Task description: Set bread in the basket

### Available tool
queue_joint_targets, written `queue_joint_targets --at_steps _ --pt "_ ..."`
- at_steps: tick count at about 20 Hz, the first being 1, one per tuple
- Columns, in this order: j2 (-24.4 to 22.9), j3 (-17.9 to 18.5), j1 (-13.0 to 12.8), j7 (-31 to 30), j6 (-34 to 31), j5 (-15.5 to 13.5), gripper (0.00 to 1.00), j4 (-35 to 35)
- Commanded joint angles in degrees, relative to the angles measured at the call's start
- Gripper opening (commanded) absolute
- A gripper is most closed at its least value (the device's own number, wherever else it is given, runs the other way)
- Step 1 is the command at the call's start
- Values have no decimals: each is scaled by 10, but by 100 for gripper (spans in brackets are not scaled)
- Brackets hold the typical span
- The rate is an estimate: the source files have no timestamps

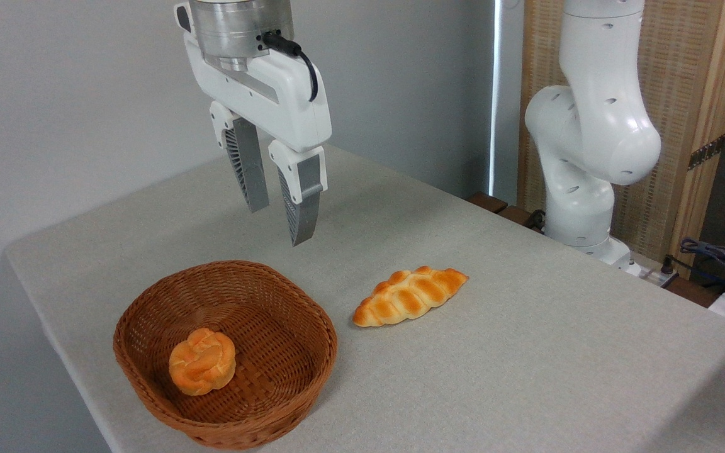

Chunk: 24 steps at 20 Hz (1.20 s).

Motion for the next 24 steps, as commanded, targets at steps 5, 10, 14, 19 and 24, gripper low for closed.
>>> queue_joint_targets --at_steps 5,10,14,19,24 --pt "-8 -1 -2 -11 -9 10 100 -3" --pt "-1 -12 1 -11 -20 11 100 -2" --pt "-2 -89 75 -11 -20 12 100 -2" --pt "-1 -148 142 -8 -19 11 100 -1" --pt "-1 -157 149 -6 -19 12 100 0"
